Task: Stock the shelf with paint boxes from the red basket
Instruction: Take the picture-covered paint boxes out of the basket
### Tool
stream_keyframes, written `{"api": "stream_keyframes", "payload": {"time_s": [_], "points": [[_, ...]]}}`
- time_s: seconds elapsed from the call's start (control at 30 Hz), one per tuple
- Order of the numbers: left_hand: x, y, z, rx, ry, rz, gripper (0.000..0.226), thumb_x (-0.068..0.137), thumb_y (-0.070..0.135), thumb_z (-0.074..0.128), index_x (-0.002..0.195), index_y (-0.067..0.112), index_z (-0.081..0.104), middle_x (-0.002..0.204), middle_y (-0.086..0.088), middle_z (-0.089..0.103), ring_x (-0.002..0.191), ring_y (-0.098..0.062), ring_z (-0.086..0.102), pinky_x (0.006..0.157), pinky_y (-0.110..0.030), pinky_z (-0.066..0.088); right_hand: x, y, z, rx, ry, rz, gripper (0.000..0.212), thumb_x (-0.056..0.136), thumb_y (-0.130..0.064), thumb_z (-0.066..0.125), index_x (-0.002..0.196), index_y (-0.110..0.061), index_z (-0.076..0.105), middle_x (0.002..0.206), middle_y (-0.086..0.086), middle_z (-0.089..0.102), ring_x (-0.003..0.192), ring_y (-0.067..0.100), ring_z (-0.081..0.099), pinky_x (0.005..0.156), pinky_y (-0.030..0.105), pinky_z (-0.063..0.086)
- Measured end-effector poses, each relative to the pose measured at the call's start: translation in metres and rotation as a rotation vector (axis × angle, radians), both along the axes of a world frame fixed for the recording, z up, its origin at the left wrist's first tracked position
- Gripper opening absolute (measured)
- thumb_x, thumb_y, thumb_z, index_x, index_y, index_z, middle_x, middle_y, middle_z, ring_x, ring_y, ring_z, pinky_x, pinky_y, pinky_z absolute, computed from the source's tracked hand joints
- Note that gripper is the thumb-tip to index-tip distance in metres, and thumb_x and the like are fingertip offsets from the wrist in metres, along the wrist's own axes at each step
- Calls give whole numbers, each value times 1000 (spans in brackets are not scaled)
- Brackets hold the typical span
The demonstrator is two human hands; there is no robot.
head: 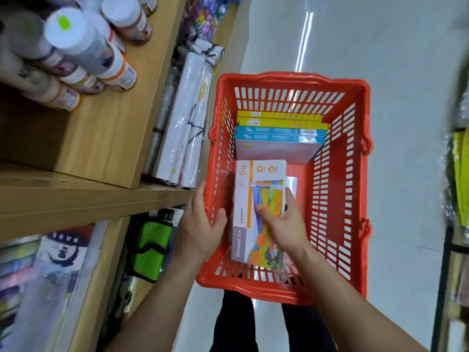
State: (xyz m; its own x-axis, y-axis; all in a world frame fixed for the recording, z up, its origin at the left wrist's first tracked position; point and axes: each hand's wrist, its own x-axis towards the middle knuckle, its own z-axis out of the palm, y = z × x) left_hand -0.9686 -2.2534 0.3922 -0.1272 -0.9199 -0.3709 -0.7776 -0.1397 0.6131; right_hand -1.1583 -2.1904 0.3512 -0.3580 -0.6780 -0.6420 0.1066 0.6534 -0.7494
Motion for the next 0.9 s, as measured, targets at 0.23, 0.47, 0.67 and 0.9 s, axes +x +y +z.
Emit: {"api": "stream_keyframes", "payload": {"time_s": [0.23,0.47,0.67,0.9], "points": [[-4,9,24,7,-144,-2,78,90,23,70,157,13,32,151,-18,49,133,-37,53,102,-45,46,-42,25,66,-67,-44,-77,47,90,-21,82,132,-25,62,113,-9,82,99,15,80,89,41,64],[3,42,62,-11,-209,43,86,86,32,74,158,13,30,152,-17,46,137,-37,46,109,-48,43,-58,31,121,-164,-58,-44,40,89,-16,81,124,-28,65,105,-16,82,91,11,81,70,20,62],[-1,64,93,-69,-205,14,78,89,48,63,157,22,34,152,-7,46,132,-31,49,104,-44,46,-57,25,150,-196,-78,85,46,88,-19,83,128,-30,62,108,-8,83,95,18,81,90,49,63],[-13,69,137,31,146,215,57,92,64,42,145,45,48,138,13,62,130,-17,59,108,-43,48,-52,14,177,-232,-99,223,47,89,-20,83,130,-28,63,109,-6,83,94,20,82,89,53,63]]}}
